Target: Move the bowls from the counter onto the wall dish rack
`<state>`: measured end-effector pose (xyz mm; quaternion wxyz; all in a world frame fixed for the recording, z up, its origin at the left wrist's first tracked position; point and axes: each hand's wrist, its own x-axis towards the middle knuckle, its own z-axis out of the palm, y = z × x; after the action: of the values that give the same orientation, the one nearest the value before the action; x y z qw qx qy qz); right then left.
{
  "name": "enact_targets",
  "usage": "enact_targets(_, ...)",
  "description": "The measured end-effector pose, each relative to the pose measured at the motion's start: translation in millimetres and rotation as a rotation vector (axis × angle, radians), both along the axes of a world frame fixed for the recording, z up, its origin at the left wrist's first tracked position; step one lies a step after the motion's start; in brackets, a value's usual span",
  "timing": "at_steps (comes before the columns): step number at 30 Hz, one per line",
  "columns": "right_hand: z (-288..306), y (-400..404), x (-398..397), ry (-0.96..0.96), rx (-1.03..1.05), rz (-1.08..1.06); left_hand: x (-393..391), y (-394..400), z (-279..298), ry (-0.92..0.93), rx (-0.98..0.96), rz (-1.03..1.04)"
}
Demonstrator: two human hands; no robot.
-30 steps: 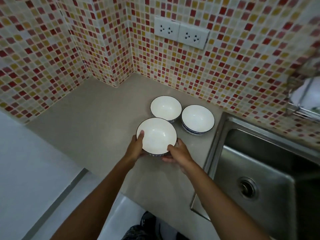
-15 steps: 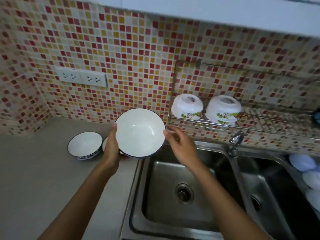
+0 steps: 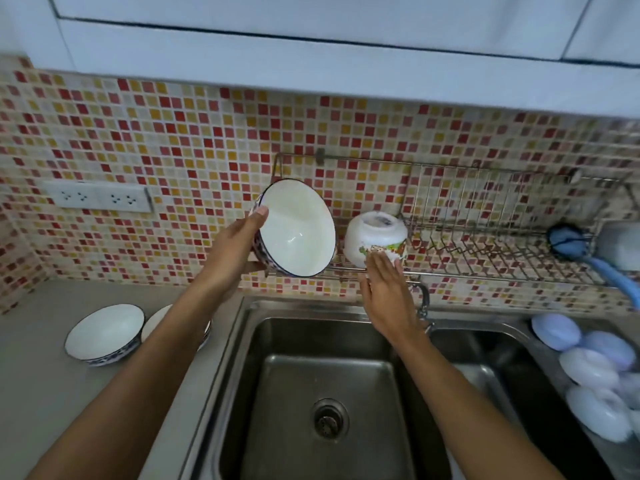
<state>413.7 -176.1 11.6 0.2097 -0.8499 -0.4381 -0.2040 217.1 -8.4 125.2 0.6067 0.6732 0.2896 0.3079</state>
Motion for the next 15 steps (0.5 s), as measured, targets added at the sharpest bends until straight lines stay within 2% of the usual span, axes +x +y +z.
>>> enact_targets(4,-6,2,6,-0.052,0.091,0.009,34,-6,16,-0.003,0.087,0.049)
enact_targets(6,-8,4,9,-0.059,0.122,0.017,51,-7,22,-0.005,0.203,0.064)
enact_targets(9,-14,6,13,-0.097,0.182,0.02,71,-8,26,0.006,0.485,0.099)
enact_targets(12,-18,9,15,-0.136,0.248,0.022,86,-9,23,0.099,0.803,0.159)
enact_targets(15,-19,10,17,-0.171,0.278,0.023,98,-5,12,0.201,1.032,0.121)
